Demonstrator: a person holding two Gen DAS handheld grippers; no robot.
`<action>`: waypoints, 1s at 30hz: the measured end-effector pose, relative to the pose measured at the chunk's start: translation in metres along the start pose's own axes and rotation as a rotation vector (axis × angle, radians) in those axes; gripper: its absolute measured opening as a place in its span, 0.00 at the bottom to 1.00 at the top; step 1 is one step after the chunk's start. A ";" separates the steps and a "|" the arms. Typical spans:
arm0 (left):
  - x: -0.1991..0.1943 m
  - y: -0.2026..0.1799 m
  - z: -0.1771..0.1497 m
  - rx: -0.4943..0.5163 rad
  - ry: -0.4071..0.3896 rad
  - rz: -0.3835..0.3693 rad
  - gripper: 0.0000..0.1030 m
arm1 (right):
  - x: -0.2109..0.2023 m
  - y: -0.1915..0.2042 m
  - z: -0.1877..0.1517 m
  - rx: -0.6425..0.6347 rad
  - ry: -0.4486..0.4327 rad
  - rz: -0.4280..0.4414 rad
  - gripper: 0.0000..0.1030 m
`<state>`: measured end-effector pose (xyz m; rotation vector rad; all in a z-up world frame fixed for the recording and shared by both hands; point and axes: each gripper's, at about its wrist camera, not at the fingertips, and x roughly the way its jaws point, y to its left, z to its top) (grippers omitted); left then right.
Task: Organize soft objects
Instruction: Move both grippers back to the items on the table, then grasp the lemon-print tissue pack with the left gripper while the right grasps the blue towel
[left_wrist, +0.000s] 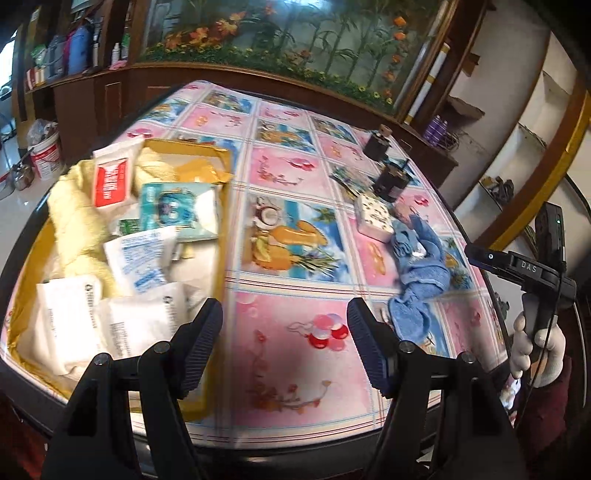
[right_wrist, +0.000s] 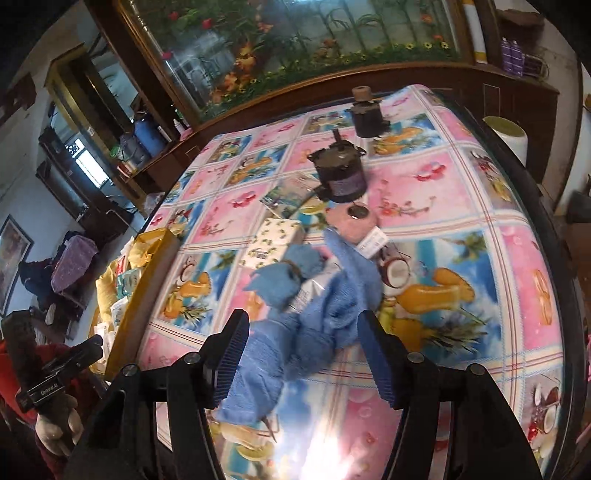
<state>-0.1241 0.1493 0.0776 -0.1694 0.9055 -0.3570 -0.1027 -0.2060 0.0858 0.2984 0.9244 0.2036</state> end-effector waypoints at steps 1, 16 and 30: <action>0.003 -0.008 -0.001 0.019 0.011 -0.011 0.67 | 0.000 -0.004 -0.004 0.005 0.008 -0.005 0.62; 0.023 -0.016 0.011 0.000 0.038 -0.043 0.67 | 0.061 0.040 -0.034 -0.071 0.111 -0.064 0.74; 0.063 -0.054 0.035 0.025 0.083 -0.122 0.67 | 0.019 -0.036 -0.031 0.021 0.012 -0.137 0.54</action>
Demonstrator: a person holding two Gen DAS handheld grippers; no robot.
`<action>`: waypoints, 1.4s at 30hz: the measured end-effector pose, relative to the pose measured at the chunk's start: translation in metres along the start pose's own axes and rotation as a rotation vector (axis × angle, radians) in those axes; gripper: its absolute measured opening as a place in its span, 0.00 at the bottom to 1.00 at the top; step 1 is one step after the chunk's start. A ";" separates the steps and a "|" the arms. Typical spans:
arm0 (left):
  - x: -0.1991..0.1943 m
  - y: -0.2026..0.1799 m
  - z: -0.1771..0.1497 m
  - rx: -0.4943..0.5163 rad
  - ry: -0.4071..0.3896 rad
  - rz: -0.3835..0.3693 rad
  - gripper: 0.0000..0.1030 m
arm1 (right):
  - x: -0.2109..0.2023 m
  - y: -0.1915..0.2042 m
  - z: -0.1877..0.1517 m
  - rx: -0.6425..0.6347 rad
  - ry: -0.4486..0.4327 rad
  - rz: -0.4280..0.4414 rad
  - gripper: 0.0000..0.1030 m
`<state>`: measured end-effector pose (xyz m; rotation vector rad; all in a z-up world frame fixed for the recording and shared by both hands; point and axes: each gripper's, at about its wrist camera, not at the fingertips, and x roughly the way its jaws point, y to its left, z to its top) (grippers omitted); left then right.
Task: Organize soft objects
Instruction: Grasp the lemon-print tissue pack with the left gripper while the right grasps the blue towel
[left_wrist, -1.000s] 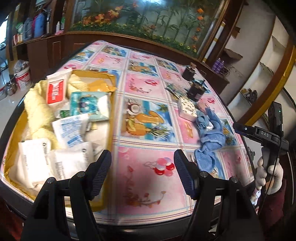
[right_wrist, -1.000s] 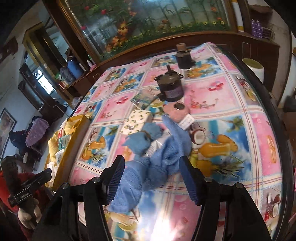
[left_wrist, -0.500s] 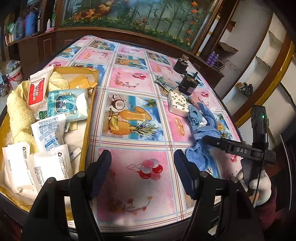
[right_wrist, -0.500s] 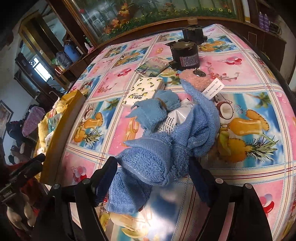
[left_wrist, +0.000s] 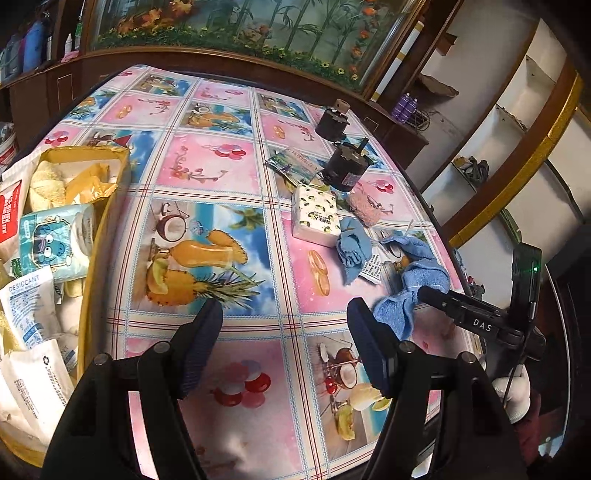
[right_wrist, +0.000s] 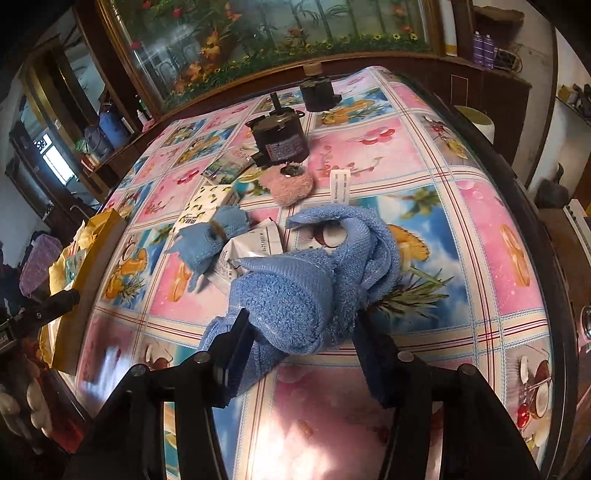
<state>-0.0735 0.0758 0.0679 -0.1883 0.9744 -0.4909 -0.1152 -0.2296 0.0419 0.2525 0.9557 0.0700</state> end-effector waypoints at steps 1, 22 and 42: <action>0.003 0.000 0.001 -0.004 0.003 -0.001 0.67 | 0.003 -0.003 -0.001 0.004 0.000 0.007 0.54; 0.057 0.024 0.039 -0.189 0.042 0.020 0.67 | 0.008 -0.019 -0.006 0.065 -0.043 0.250 0.57; 0.158 -0.057 0.086 0.183 0.084 0.183 0.48 | 0.013 -0.020 -0.004 0.071 -0.031 0.266 0.58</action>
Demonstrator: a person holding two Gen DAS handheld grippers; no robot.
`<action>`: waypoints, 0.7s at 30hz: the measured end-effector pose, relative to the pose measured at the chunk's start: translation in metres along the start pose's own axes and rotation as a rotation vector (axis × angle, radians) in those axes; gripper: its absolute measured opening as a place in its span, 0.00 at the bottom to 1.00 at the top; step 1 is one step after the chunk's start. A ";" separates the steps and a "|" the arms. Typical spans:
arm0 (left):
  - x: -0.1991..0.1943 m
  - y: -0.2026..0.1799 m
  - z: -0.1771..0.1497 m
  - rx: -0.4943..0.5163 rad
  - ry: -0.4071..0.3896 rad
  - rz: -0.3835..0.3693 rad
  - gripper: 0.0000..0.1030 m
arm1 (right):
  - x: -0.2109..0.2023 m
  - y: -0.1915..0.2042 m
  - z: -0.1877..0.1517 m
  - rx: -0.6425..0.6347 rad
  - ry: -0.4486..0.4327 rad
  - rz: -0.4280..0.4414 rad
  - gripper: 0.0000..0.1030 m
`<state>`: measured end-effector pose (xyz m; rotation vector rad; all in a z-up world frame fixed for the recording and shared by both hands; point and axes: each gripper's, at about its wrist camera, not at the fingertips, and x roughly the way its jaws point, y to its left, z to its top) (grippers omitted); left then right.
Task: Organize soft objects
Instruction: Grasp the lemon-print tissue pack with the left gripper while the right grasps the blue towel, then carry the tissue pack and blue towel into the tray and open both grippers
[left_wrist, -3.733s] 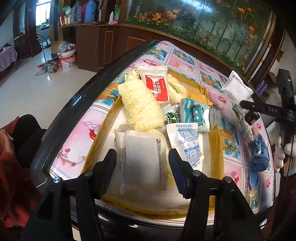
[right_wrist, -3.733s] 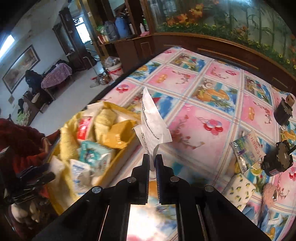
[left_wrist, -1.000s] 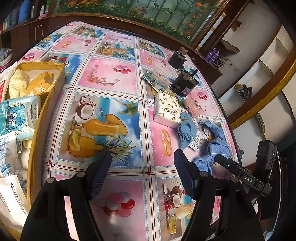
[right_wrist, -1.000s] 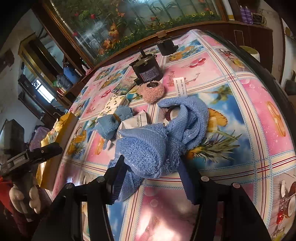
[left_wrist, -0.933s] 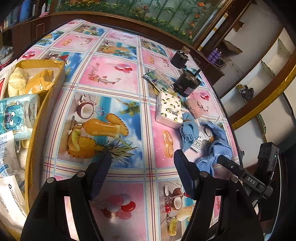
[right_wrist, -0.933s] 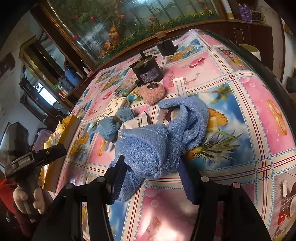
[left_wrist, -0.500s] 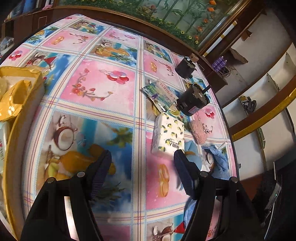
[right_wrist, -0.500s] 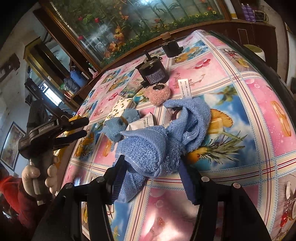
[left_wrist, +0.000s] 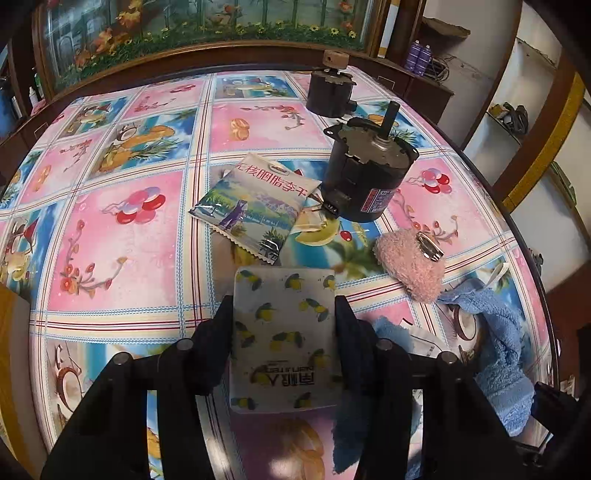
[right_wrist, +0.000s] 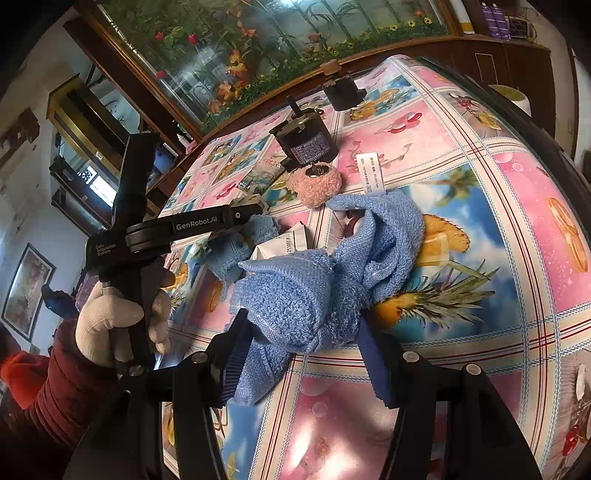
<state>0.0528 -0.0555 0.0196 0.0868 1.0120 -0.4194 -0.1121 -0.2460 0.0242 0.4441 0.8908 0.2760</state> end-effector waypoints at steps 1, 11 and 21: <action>-0.005 0.004 -0.002 -0.016 -0.009 -0.014 0.48 | 0.000 0.001 0.000 -0.002 -0.003 -0.003 0.58; -0.092 0.057 -0.031 -0.186 -0.117 -0.146 0.47 | -0.031 0.029 -0.014 -0.097 -0.141 -0.058 0.51; -0.208 0.158 -0.099 -0.350 -0.281 -0.079 0.48 | -0.059 0.083 -0.005 -0.162 -0.165 0.026 0.51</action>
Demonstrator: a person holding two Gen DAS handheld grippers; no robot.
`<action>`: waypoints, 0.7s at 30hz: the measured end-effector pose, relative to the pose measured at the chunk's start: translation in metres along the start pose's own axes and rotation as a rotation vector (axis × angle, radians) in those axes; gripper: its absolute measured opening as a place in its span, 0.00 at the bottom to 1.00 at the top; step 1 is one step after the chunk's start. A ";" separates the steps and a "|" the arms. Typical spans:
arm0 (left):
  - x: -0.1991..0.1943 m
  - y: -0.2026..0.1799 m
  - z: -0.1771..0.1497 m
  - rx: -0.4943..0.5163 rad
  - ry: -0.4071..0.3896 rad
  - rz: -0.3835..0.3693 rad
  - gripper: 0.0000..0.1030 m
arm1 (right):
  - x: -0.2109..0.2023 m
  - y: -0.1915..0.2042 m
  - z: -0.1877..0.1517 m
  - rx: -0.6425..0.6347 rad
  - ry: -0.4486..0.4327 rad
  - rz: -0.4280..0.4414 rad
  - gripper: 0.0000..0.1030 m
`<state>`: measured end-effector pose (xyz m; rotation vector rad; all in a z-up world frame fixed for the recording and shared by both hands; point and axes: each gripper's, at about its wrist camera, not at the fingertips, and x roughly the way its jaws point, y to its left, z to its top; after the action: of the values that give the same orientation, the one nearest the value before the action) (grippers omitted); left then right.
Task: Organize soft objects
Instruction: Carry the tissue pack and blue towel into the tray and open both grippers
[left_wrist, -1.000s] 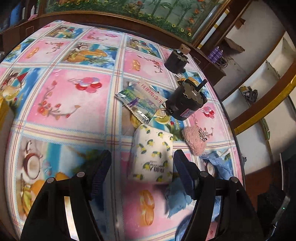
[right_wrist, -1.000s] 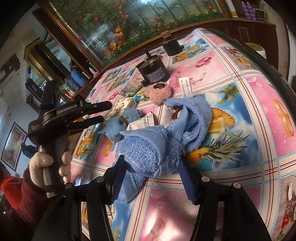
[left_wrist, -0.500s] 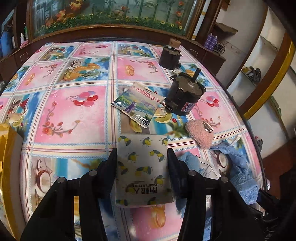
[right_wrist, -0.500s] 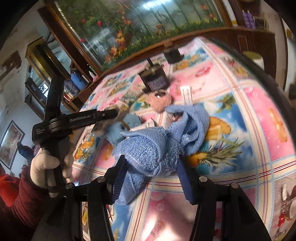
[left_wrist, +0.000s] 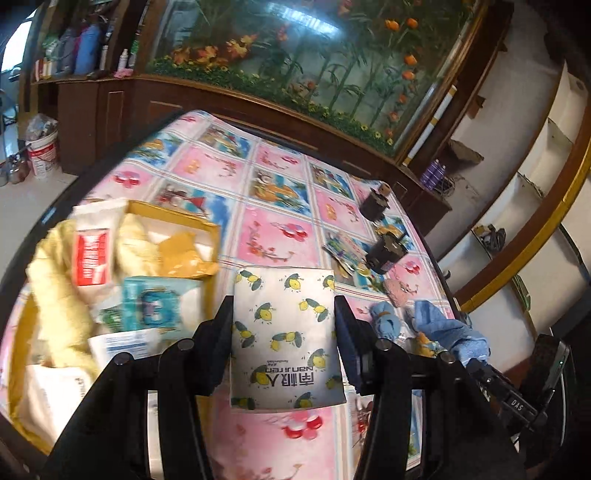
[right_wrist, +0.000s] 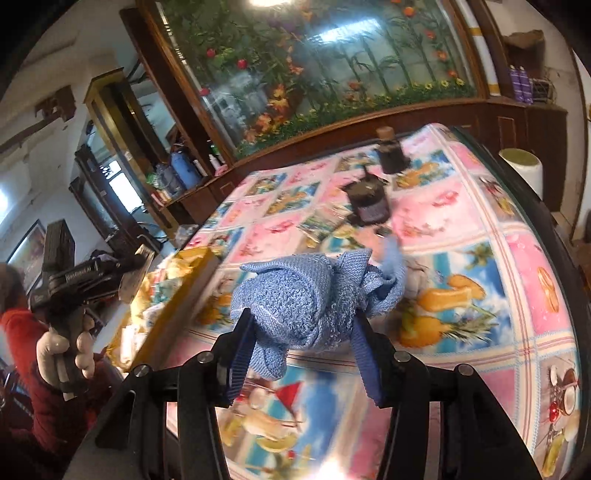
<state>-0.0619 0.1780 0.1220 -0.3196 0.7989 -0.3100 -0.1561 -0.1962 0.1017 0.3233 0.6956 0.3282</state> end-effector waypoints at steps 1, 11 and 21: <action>-0.009 0.011 -0.001 -0.014 -0.016 0.022 0.48 | 0.000 0.008 0.004 -0.012 -0.002 0.013 0.51; -0.035 0.102 -0.025 -0.136 -0.041 0.239 0.49 | 0.030 0.118 0.031 -0.199 0.031 0.177 0.51; -0.024 0.139 -0.045 -0.175 0.012 0.268 0.56 | 0.082 0.237 0.039 -0.429 0.085 0.267 0.51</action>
<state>-0.0899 0.3062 0.0532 -0.3697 0.8716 0.0101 -0.1147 0.0426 0.1771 -0.0087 0.6466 0.7352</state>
